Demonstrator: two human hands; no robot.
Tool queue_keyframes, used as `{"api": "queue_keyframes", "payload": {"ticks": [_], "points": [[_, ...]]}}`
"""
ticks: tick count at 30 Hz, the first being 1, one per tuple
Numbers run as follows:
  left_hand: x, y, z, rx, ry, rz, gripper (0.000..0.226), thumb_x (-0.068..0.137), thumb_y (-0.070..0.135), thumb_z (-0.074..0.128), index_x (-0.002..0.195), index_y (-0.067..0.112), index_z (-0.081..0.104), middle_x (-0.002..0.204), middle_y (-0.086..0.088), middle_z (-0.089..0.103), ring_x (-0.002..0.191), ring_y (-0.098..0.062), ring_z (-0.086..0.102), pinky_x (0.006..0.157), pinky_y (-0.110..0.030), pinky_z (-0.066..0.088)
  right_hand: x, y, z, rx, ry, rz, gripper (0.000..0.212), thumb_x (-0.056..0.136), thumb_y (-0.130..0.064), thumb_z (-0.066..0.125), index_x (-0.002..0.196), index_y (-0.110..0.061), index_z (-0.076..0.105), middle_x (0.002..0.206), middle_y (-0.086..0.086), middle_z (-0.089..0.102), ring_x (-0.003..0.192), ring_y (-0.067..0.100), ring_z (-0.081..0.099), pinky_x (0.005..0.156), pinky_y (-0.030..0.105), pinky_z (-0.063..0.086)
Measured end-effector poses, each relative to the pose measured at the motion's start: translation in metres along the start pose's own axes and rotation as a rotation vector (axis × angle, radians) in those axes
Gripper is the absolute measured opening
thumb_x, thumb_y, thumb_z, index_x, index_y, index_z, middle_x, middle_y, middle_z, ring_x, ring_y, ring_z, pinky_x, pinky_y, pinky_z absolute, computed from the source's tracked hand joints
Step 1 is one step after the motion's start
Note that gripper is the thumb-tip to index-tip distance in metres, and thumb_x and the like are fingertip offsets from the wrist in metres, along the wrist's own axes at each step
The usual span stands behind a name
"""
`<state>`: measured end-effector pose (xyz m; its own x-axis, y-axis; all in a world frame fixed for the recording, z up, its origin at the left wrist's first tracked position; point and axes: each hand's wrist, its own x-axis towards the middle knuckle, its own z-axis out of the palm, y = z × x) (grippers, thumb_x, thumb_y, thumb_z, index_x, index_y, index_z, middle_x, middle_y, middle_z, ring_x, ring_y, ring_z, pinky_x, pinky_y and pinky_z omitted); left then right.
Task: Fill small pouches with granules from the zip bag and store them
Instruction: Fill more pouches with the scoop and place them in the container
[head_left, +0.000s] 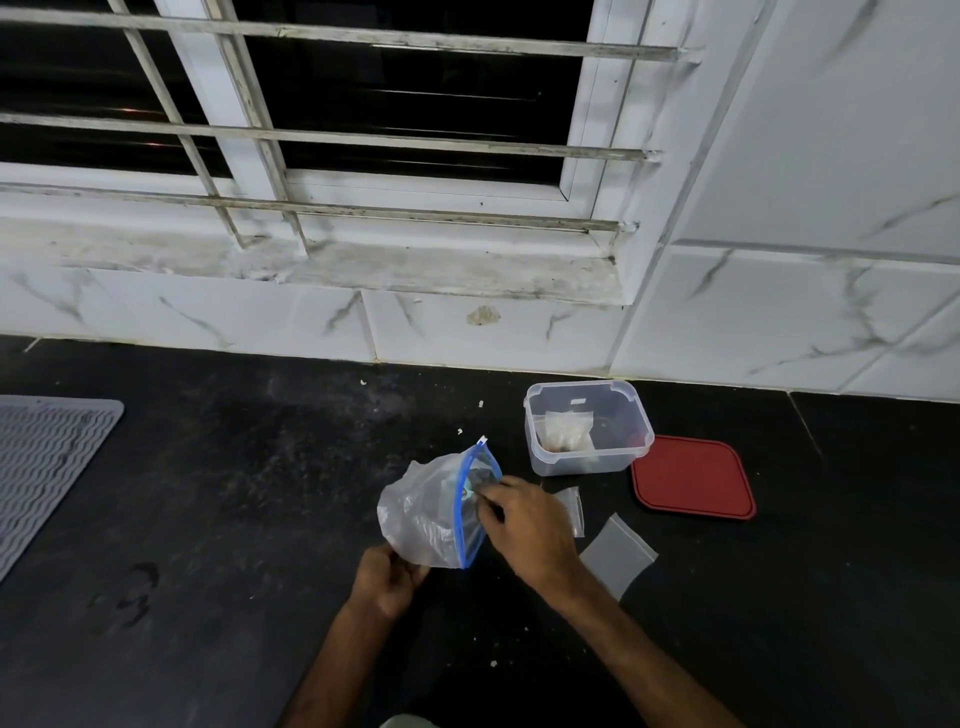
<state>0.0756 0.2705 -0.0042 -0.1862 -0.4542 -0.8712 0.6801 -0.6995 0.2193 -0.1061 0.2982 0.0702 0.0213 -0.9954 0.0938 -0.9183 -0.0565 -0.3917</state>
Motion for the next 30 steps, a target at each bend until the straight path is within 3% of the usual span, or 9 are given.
{"api": "queue_keyframes", "payload": {"ticks": [4,8,11,16,18,20,22,26,30], "points": [[-0.004,0.001,0.002,-0.012,-0.01,-0.012,0.03,0.103,0.015,0.037,0.122,0.004,0.057,0.119,-0.019,0.061,0.095,-0.032,0.062,0.052,-0.047,0.058,-0.003,-0.003,0.004,-0.103,0.063,-0.075,0.021,0.078,-0.036,0.076,0.096,-0.025,0.073,0.076,-0.008,0.064,0.056,0.004,0.06,0.043,0.015,0.041],[-0.007,-0.001,0.005,0.002,0.004,-0.01,0.031,0.102,0.012,0.038,0.126,0.005,0.056,0.107,-0.019,0.063,0.09,-0.031,0.063,0.044,-0.041,0.058,-0.005,0.001,0.002,0.013,0.052,-0.002,0.029,0.097,-0.039,0.049,0.118,-0.026,0.064,0.102,-0.007,0.064,0.08,0.006,0.062,0.062,0.011,0.042],[-0.009,-0.003,0.006,-0.012,0.001,-0.023,0.031,0.101,0.014,0.04,0.127,0.007,0.057,0.112,-0.019,0.063,0.093,-0.031,0.064,0.049,-0.044,0.06,-0.007,-0.001,0.001,0.095,0.043,0.045,0.032,0.098,-0.04,0.047,0.123,-0.026,0.062,0.103,-0.008,0.064,0.079,-0.001,0.054,0.058,0.003,0.03],[-0.014,0.001,0.005,0.017,-0.002,-0.017,0.028,0.103,0.013,0.038,0.123,0.006,0.057,0.101,-0.018,0.062,0.084,-0.031,0.065,0.043,-0.04,0.057,-0.006,-0.001,-0.006,0.847,-0.045,0.494,0.012,0.091,-0.029,0.062,0.095,-0.025,0.073,0.073,-0.004,0.066,0.059,0.003,0.055,0.054,0.016,0.044],[-0.017,0.006,0.004,0.049,0.003,0.002,0.029,0.104,0.016,0.036,0.122,0.006,0.057,0.106,-0.018,0.062,0.087,-0.033,0.068,0.061,-0.041,0.06,-0.012,0.006,-0.012,0.983,-0.098,0.602,0.011,0.091,-0.029,0.063,0.092,-0.027,0.073,0.068,-0.002,0.063,0.056,0.006,0.05,0.05,0.018,0.04],[-0.017,0.015,0.002,0.034,0.028,0.016,0.033,0.105,0.02,0.033,0.126,0.008,0.055,0.116,-0.018,0.06,0.114,-0.033,0.06,0.087,-0.042,0.052,-0.02,0.014,-0.018,1.062,-0.116,0.653,0.013,0.091,-0.028,0.062,0.092,-0.026,0.075,0.067,-0.002,0.061,0.056,0.007,0.048,0.049,0.019,0.039],[-0.01,0.026,-0.001,0.059,0.062,0.072,0.037,0.106,0.023,0.031,0.131,0.009,0.053,0.124,-0.019,0.057,0.13,-0.033,0.049,0.099,-0.044,0.042,-0.027,0.024,-0.023,1.091,-0.114,0.692,0.014,0.092,-0.027,0.062,0.092,-0.024,0.075,0.067,-0.001,0.061,0.056,0.008,0.048,0.048,0.019,0.039],[0.009,0.05,0.0,0.122,0.116,0.219,0.041,0.105,0.025,0.031,0.14,0.012,0.049,0.143,-0.015,0.05,0.132,-0.035,0.047,0.105,-0.047,0.04,-0.037,0.042,-0.031,1.093,-0.11,0.743,0.014,0.092,-0.026,0.061,0.092,-0.022,0.075,0.069,0.001,0.062,0.056,0.007,0.048,0.049,0.019,0.04],[0.01,0.067,0.007,0.211,0.15,0.367,0.037,0.104,0.028,0.037,0.135,0.013,0.052,0.131,-0.015,0.056,0.122,-0.037,0.053,0.103,-0.055,0.043,-0.041,0.052,-0.035,1.079,-0.125,0.764,0.015,0.092,-0.027,0.061,0.094,-0.02,0.075,0.071,0.001,0.062,0.058,0.008,0.049,0.051,0.019,0.04]]}}
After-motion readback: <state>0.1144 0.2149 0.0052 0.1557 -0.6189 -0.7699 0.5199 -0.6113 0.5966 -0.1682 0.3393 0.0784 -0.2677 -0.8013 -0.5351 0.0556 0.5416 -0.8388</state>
